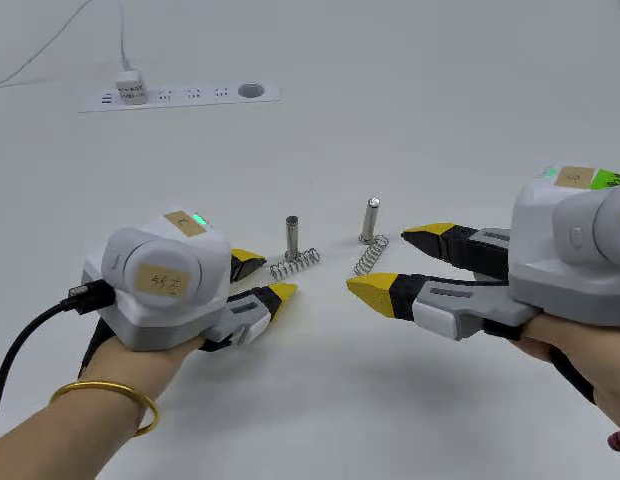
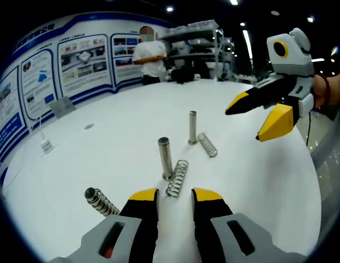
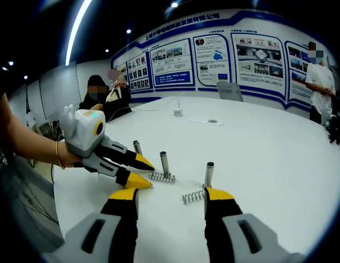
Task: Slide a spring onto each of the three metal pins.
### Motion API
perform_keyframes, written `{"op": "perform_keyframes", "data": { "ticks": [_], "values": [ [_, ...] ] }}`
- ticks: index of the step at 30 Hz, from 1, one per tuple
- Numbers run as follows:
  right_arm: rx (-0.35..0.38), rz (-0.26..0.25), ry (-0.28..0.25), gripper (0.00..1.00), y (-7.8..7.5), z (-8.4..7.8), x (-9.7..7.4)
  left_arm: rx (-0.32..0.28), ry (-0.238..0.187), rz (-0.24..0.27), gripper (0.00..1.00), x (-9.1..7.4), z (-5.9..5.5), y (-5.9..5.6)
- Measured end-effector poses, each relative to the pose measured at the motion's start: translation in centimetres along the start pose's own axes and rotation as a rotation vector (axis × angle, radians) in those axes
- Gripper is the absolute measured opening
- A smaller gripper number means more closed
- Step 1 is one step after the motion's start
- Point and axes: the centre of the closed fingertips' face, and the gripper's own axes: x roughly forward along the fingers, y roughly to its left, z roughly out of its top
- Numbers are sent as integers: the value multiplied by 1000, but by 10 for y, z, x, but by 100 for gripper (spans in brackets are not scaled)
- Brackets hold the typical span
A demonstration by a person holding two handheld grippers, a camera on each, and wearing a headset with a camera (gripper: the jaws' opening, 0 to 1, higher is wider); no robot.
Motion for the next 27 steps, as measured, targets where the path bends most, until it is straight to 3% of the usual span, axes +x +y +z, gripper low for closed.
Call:
{"op": "perform_keyframes", "data": {
  "ticks": [20,27],
  "values": [
    [-1,-26,8,50,-8,1,-4,12,11,-38,13,8,3,-4],
    [9,-23,4,50,-7,4,-4,10,24,-78,10,1,-1,-13]
  ]
}}
